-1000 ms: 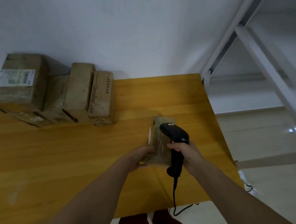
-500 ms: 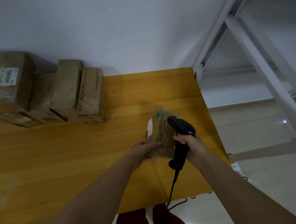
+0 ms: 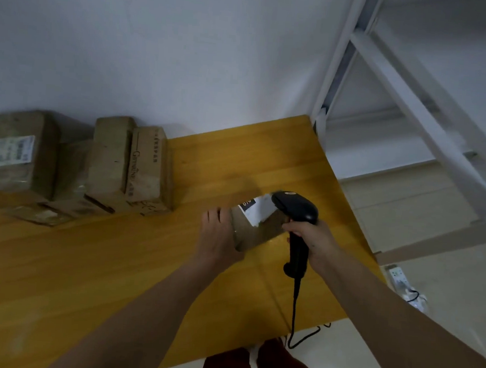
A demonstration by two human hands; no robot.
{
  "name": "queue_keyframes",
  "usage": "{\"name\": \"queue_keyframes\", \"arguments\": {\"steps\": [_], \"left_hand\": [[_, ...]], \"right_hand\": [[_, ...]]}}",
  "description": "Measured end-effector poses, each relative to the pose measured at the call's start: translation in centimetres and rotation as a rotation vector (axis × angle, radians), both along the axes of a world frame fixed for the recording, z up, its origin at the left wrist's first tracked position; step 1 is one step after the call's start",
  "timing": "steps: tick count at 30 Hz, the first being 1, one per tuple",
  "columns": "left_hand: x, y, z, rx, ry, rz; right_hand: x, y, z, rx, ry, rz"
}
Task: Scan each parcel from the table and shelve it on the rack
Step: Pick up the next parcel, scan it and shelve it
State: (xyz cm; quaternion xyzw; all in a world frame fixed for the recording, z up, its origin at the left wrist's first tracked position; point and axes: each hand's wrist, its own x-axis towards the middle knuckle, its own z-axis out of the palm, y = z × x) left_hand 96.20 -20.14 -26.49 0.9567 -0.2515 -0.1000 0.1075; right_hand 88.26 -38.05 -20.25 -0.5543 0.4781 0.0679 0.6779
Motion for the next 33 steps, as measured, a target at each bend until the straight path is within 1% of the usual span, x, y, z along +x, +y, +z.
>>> {"name": "queue_keyframes", "arguments": {"steps": [3, 5, 6, 9, 10, 11, 13, 14, 16, 19, 22, 25, 27, 30, 31, 33], "left_hand": [[-0.7, 1.0, -1.1, 0.014, 0.189, 0.039], [-0.3, 1.2, -1.4, -0.078, 0.344, 0.136], [0.2, 1.2, -1.4, -0.158, 0.439, 0.242], [2.3, 1.8, -1.4, -0.446, 0.811, 0.697], [2.7, 2.2, -1.5, -0.48, 0.916, 0.786], [2.8, 2.6, -1.6, -0.452, 0.997, 0.812], [2.1, 2.7, -1.8, -0.387, 1.124, 0.792], [1.6, 2.4, -1.9, -0.39, 1.166, 0.782], [0.3, 1.3, -2.2, -0.462, 1.21, 0.789], [-0.4, 0.3, -2.4, -0.572, 1.24, 0.812], [0.6, 0.0, -1.7, -0.64, 1.266, 0.785], [2.2, 0.6, 0.0, -0.651, 1.189, 0.713], [3.3, 1.5, 1.5, -0.62, 1.048, 0.586], [4.8, 2.3, 3.6, -0.406, 0.68, 0.358], [5.2, 2.3, 4.4, -0.383, 0.579, 0.32], [5.9, 2.3, 5.8, -0.428, 0.407, 0.257]], "right_hand": [[0.7, 0.6, -0.1, -0.046, 0.045, 0.04], [1.3, 0.9, -0.2, -0.056, 0.065, 0.057], [1.6, 1.0, -0.3, -0.061, 0.069, 0.065], [2.7, 1.1, -0.4, -0.119, 0.082, 0.109], [3.1, 1.1, -0.5, -0.149, 0.088, 0.124], [3.4, 1.1, -0.4, -0.165, 0.095, 0.134], [4.1, 0.9, -0.5, -0.131, 0.097, 0.134], [4.3, 0.9, -0.6, -0.1, 0.103, 0.128], [4.4, 0.8, -0.7, -0.073, 0.121, 0.119], [4.1, 0.3, -1.0, -0.065, 0.101, 0.071], [3.5, -0.4, -0.8, -0.051, 0.073, 0.026], [2.7, -0.6, -0.3, -0.024, 0.036, 0.01], [2.4, -0.7, 0.3, -0.005, -0.014, 0.017], [2.6, -0.2, 1.5, -0.018, -0.08, 0.088], [2.8, 0.2, 2.1, -0.042, -0.093, 0.115], [3.2, 0.9, 3.3, -0.102, -0.111, 0.125]]}}
